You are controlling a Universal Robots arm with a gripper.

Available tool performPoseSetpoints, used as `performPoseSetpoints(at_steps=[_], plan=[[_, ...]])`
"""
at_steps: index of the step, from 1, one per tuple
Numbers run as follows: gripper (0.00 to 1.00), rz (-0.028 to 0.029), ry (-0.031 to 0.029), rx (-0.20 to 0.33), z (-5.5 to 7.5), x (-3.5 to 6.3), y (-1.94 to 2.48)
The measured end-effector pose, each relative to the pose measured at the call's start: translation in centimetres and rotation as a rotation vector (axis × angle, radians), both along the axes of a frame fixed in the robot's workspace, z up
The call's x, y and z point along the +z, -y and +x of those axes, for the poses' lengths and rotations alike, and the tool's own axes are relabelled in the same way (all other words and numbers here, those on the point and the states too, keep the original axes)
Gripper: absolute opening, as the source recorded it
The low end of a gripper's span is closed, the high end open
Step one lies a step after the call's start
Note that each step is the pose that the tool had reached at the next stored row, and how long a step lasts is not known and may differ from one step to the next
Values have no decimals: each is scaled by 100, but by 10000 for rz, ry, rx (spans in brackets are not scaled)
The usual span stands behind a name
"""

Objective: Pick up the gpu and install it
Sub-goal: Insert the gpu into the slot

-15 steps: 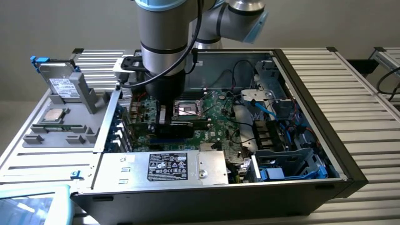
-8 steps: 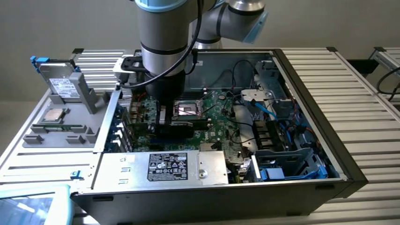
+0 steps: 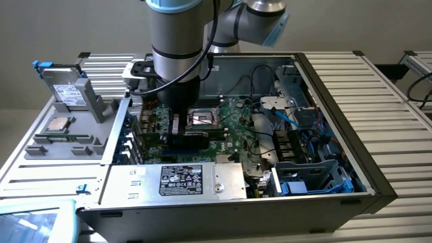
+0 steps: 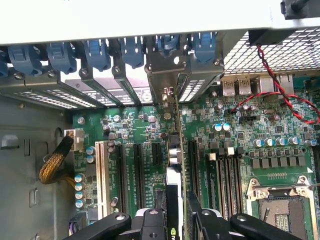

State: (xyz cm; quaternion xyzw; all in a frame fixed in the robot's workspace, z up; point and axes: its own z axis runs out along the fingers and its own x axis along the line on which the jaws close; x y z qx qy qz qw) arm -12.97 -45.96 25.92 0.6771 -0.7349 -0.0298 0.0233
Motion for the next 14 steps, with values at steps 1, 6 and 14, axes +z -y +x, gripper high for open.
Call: performPoseSetpoints(at_steps=[1, 6, 14], plan=[[27, 0, 0, 0, 0, 0, 0], [27, 0, -4, -2, 14, 0, 6], [27, -1, -18, 0, 65, 0, 7]])
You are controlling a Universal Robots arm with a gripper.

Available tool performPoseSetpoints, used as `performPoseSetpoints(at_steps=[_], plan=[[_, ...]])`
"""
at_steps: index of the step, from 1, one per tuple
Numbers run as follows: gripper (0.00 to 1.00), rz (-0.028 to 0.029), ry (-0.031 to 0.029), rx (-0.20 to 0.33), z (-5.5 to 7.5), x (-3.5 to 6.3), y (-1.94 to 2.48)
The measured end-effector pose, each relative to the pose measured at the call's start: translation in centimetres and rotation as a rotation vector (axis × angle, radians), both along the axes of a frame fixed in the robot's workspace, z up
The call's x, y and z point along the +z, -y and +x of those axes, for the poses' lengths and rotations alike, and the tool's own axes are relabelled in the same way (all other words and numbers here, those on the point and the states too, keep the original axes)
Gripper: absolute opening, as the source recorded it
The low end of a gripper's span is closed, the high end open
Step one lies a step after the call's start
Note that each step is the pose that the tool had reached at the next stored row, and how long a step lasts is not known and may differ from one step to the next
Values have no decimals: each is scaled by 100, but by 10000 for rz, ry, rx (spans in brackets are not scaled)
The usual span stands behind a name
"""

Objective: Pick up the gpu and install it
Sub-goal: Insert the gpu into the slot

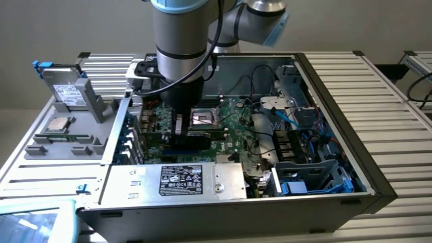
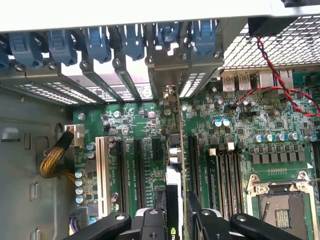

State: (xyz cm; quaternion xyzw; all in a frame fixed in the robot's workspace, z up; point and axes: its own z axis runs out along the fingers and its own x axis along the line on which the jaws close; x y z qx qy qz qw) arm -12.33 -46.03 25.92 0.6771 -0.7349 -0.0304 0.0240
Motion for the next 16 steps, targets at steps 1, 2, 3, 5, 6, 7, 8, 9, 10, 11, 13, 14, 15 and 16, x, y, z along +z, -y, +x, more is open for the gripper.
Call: performPoseSetpoints(at_steps=[1, 2, 3, 5, 6, 7, 8, 9, 10, 11, 13, 14, 15, 16], plan=[[27, 1, 2, 0, -4, -1, 0], [27, 3, 4, 3, -16, -2, 0], [27, 14, 2, 3, -33, -2, 0], [27, 31, -2, 2, -39, 1, 0], [27, 33, -12, 0, -38, 3, 1], [27, 33, -19, 0, -37, 3, 2], [27, 33, -19, 0, -37, 3, 2], [27, 32, -20, -1, -37, 3, 3], [27, 31, -23, -1, -31, 3, 3], [27, 32, -25, -3, -14, 3, 6], [27, 33, -21, -2, 1, 3, 8], [27, 34, -20, -1, 2, 2, 8], [27, 33, -20, 0, 3, 2, 7], [27, 35, -24, -1, 3, 3, 7]])
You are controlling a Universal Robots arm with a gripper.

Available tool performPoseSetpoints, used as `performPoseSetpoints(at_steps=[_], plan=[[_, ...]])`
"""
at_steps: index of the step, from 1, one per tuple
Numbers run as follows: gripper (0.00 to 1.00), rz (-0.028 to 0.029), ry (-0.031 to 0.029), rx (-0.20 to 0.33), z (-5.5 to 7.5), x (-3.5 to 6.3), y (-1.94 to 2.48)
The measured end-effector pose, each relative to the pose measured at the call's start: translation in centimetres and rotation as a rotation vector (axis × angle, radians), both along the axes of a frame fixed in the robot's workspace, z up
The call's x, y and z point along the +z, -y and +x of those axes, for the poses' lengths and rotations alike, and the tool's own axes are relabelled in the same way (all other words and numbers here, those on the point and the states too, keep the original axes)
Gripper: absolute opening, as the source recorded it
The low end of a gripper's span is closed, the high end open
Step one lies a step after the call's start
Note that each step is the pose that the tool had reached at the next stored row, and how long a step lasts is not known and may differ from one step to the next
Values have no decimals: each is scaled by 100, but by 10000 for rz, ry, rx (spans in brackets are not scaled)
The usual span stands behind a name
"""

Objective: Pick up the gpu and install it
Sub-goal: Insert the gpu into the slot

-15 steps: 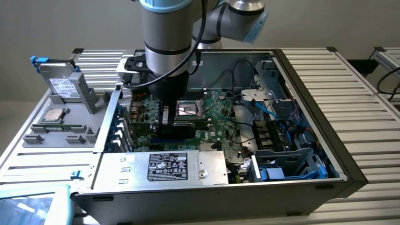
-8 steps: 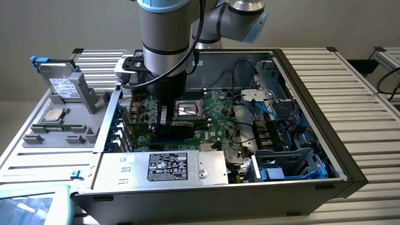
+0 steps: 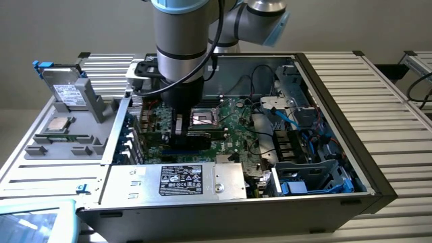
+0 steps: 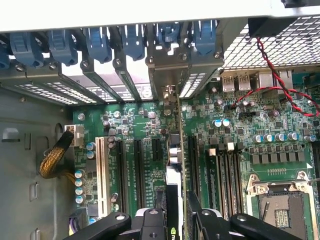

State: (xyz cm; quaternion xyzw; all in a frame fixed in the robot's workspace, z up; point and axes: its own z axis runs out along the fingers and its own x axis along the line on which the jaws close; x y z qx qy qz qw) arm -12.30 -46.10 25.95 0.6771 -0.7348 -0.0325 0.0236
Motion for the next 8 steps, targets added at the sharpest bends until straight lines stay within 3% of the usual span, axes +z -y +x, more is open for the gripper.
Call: performPoseSetpoints(at_steps=[3, 6, 8], plan=[[27, 29, -90, 2, 6, 3, 0], [27, 65, -231, 0, 8, 4, 1], [27, 93, -279, -4, 11, 3, 0]])
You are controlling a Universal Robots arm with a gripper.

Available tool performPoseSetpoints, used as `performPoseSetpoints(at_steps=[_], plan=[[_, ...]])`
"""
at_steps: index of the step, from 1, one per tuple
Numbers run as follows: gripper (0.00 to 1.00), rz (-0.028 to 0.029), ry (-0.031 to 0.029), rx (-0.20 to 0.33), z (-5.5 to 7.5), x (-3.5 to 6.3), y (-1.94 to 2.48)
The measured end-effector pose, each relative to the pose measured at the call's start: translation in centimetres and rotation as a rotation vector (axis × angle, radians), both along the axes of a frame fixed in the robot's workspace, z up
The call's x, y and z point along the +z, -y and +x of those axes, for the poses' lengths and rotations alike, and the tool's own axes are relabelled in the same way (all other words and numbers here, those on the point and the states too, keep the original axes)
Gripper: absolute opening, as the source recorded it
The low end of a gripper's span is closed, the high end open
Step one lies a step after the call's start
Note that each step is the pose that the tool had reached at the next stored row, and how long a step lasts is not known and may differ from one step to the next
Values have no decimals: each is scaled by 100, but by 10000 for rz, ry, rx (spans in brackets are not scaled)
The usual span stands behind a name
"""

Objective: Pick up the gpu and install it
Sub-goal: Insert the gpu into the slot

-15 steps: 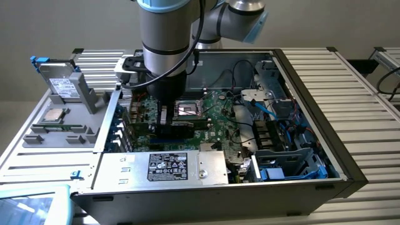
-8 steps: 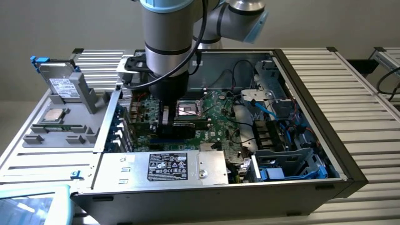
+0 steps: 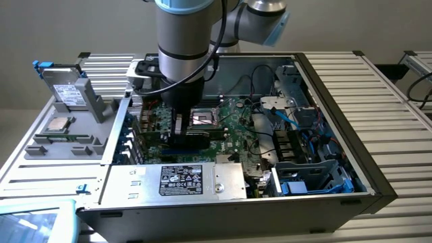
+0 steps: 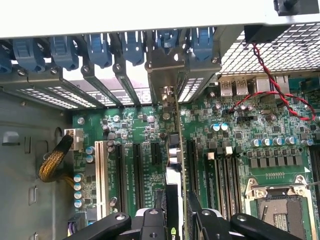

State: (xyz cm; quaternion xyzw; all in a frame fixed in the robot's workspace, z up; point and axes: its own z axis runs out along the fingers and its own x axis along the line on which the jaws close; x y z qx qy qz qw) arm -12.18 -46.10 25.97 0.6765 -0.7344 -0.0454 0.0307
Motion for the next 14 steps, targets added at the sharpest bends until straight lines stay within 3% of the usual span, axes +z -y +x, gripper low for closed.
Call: performPoseSetpoints(at_steps=[3, 7, 11, 14], plan=[[27, 32, -60, -5, 18, -1, 0], [27, 34, -118, -5, 68, 1, 4], [27, 34, -121, -4, 69, 1, 4], [27, 35, -166, -1, 80, 9, 4]])
